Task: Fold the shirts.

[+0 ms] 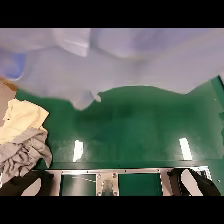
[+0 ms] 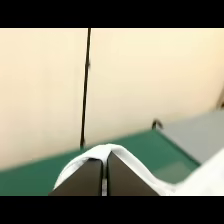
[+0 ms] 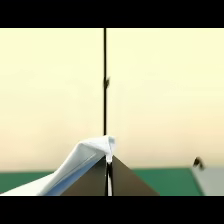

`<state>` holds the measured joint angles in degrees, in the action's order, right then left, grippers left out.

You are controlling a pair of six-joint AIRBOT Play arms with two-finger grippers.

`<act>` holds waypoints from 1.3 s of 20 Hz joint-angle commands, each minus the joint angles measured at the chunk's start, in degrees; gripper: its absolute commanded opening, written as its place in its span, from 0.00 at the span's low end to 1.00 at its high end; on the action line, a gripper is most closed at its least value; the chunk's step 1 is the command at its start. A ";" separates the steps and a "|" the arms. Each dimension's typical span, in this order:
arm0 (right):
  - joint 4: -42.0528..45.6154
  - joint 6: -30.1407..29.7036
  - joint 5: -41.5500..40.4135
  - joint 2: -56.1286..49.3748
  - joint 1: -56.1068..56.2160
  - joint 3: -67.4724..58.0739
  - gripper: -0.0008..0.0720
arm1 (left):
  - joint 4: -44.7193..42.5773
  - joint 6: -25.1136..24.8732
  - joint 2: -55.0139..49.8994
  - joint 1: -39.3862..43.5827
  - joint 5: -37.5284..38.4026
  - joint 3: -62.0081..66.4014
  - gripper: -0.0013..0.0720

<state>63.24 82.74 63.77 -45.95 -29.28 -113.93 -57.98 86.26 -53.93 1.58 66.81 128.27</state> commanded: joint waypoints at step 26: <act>-15.26 -6.29 -15.72 -65.16 8.15 12.85 0.03 | 8.83 -12.96 -58.38 -2.34 -24.39 -22.21 0.05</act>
<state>49.41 76.40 48.21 -105.84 -21.23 -95.33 -49.54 71.57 -108.42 0.43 44.21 101.91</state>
